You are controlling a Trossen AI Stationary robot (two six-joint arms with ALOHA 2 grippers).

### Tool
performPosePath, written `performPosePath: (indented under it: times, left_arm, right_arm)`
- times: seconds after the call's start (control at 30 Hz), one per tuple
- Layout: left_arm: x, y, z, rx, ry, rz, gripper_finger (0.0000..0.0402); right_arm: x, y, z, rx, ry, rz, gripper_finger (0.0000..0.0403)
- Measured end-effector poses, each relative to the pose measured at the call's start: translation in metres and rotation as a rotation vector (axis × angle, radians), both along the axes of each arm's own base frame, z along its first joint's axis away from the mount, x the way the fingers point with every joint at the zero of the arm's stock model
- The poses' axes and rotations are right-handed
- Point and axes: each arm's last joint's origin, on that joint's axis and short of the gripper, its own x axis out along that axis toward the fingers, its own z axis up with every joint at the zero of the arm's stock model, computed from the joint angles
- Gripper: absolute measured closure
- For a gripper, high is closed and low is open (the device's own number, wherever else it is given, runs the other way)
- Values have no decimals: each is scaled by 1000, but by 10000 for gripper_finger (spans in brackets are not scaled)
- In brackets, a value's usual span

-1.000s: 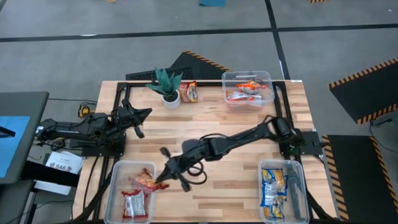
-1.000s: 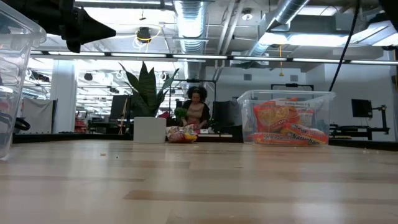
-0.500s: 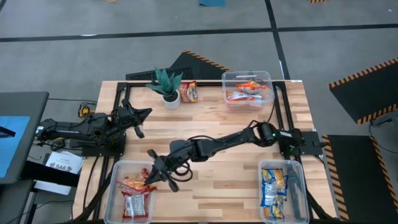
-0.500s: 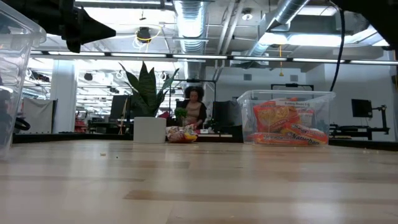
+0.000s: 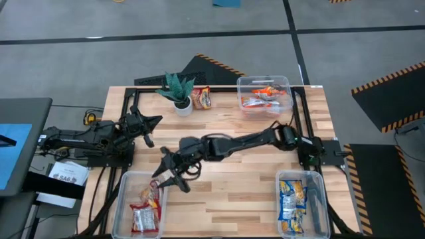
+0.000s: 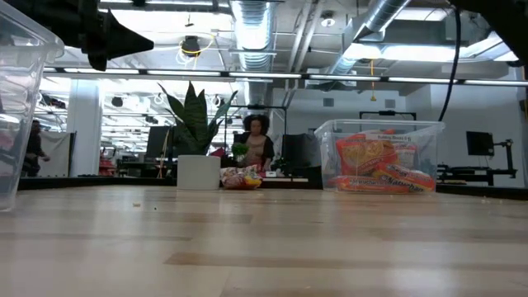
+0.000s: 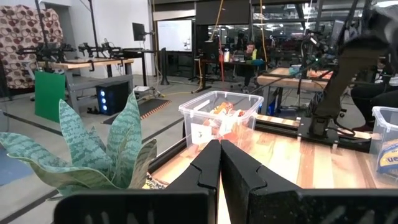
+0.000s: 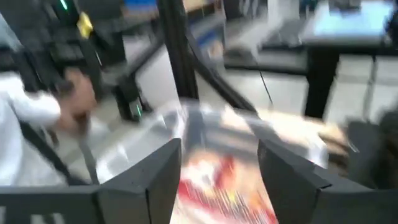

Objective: Sort Maruchan noodles
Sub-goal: Put the red noodle pack into the bottom left transparent bin

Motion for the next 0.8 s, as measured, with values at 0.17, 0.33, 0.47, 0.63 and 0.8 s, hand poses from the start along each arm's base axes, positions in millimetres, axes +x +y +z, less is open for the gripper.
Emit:
performPosePath:
  times: [0.17, 0.33, 0.47, 0.63, 0.8]
  left_arm:
    - [0, 0, -1, 0, 11, 0, 402]
    - [0, 0, -1, -1, 13, 0, 401]
    - [0, 0, -1, -18, 4, -3, 401]
    - [0, 0, -3, -20, 19, -3, 401]
    - [0, 0, -3, -20, 15, -3, 401]
  right_arm:
    - [-27, -17, 9, -229, 263, -71, 160]
    - [-47, -32, -6, -476, 540, -293, 164]
    - [-51, -57, -25, -562, 685, -441, 173]
    - [-53, -101, -71, -536, 799, -617, 186]
    - [-54, -155, -92, -425, 748, -1022, 200]
